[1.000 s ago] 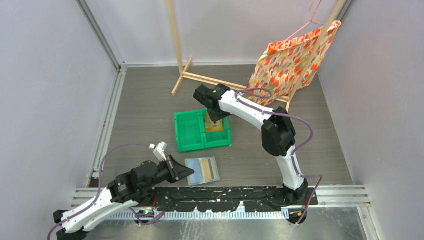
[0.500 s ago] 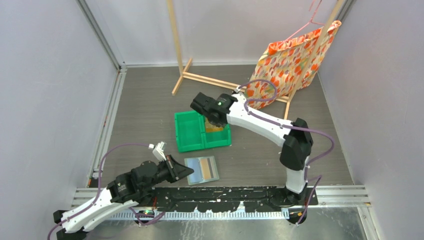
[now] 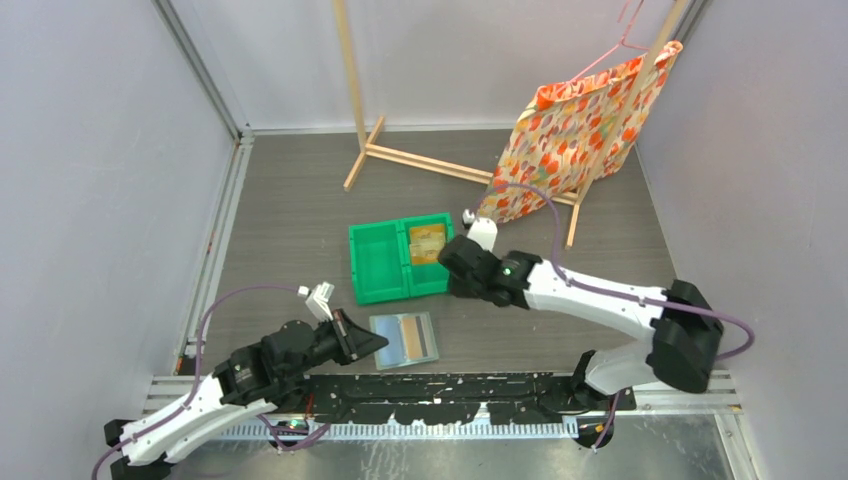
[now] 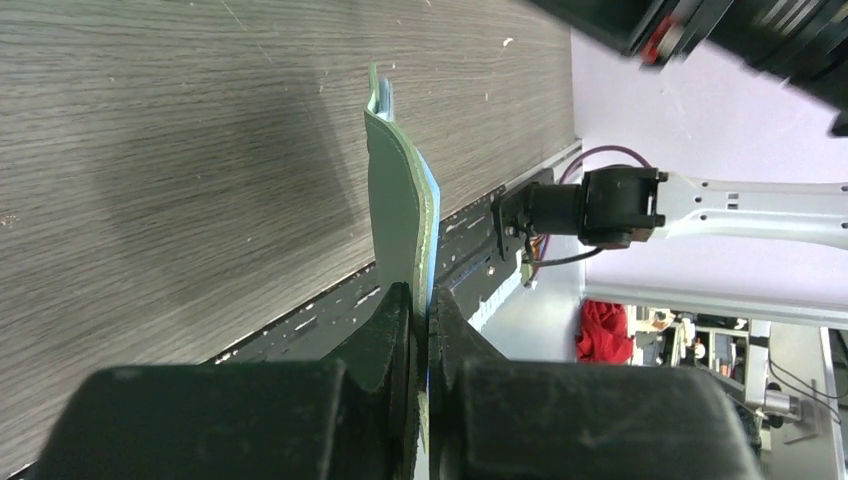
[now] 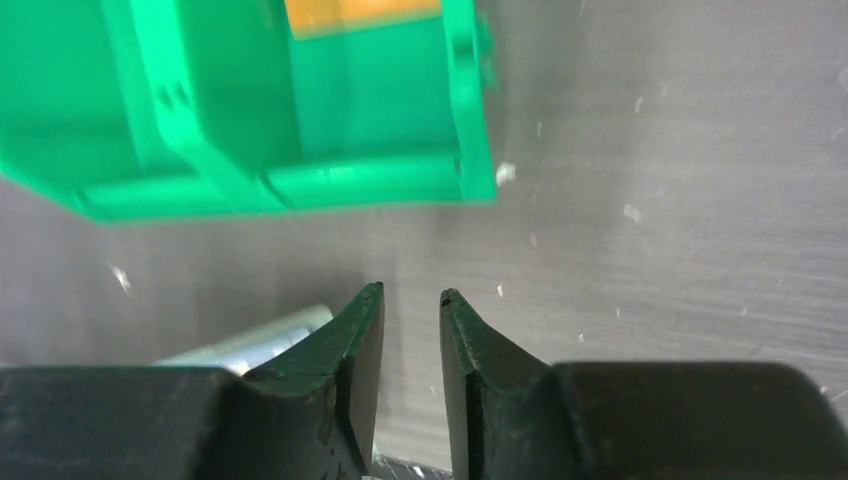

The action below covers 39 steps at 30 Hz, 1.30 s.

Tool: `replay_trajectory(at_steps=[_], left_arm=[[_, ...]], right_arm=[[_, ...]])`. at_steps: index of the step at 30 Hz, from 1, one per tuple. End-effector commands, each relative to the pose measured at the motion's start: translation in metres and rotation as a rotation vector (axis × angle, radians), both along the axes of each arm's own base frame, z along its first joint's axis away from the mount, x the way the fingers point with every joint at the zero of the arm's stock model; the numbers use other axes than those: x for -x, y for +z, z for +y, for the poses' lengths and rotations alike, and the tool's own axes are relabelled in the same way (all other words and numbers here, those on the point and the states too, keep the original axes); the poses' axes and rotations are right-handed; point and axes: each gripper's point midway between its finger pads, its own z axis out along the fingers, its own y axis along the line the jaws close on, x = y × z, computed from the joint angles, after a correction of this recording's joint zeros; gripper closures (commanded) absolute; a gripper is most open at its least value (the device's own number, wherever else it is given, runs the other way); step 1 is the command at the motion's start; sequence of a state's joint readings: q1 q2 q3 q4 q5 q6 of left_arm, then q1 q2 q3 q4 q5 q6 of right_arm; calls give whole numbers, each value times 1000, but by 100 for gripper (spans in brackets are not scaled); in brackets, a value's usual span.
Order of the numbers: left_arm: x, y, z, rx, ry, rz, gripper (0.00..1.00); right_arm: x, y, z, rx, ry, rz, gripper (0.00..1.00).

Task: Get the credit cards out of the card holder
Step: Place the credit card in the storage box, then remove the credit card from the card holder.

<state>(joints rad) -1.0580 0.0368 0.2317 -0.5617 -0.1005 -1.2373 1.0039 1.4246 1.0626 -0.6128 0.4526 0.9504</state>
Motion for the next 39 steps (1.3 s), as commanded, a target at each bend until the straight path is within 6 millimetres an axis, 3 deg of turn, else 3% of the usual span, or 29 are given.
replay_trajectory(at_steps=[1, 5, 9, 18, 28, 39], left_arm=[[2, 30, -12, 72, -52, -60, 100], [5, 29, -19, 57, -98, -63, 100], [13, 33, -31, 65, -180, -82, 99], [17, 53, -43, 106, -250, -147, 100], [16, 53, -38, 129, -224, -148, 99], [15, 52, -34, 131, -210, -155, 99]], right_arm=[[47, -2, 19, -234, 286, 20, 66], [73, 3, 1, -368, 320, -7, 59], [92, 14, -2, -495, 368, -18, 59], [131, 32, 33, -888, 517, 71, 59], [132, 25, 42, -954, 509, 112, 53], [129, 6, 26, -920, 420, 111, 48]])
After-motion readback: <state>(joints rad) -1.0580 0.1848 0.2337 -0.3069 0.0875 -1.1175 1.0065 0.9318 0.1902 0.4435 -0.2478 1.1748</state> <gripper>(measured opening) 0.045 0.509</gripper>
